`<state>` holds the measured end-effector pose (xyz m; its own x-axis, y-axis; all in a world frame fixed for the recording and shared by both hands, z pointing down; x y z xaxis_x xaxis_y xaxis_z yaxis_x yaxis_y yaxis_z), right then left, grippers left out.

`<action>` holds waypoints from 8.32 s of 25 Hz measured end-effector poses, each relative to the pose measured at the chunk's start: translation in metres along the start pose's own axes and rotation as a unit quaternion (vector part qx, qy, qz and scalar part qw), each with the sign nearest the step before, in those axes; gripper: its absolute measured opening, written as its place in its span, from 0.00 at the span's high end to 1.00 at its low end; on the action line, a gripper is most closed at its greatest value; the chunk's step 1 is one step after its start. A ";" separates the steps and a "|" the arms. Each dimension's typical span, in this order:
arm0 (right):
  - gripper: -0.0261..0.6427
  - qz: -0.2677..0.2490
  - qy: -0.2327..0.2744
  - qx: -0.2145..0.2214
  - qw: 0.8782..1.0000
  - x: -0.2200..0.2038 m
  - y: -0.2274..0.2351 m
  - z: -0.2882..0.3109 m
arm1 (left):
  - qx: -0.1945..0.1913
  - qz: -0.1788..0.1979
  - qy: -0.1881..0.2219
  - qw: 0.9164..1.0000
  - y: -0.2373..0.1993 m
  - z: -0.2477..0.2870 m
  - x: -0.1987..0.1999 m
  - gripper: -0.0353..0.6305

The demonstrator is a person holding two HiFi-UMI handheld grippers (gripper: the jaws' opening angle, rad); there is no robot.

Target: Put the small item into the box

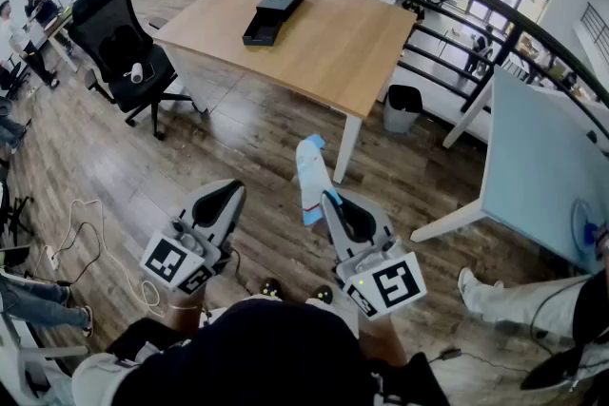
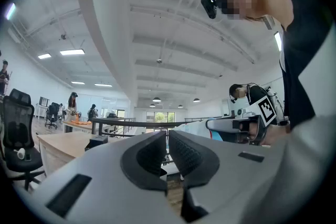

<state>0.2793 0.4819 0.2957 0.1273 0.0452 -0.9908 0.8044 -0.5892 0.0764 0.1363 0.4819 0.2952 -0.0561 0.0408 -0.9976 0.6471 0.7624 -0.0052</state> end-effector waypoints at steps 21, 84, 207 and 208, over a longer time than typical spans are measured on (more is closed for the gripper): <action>0.92 0.033 0.000 0.029 0.999 -0.004 0.058 -0.009 | 0.028 0.020 -0.024 0.999 0.018 0.049 -0.007 0.91; 0.92 -0.019 -0.018 -0.026 0.999 -0.028 0.049 0.333 | 0.020 -0.012 0.006 1.000 -0.343 0.051 -0.015 0.91; 0.92 0.013 -0.119 -0.135 0.984 -0.172 0.262 0.842 | -0.095 -0.084 -0.058 0.990 -0.860 0.328 -0.096 0.91; 0.92 0.011 -0.124 -0.134 0.983 -0.178 0.262 0.843 | -0.092 -0.086 -0.060 0.990 -0.860 0.328 -0.099 0.91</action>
<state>-0.0217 -0.3606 0.3980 0.0279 -0.1838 -0.9826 0.9311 -0.3529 0.0924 -0.1657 -0.3894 0.3759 -0.0561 -0.1691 -0.9840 0.4858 0.8564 -0.1749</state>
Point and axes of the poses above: the fingertips, and each gripper's own axes: z forward along the fingers, y to its right, x out of its top, the point moved 1 cm from there along -z, backward along the fingers, and after that the axes turned 10 degrees about -x, right-handed, at the moved point
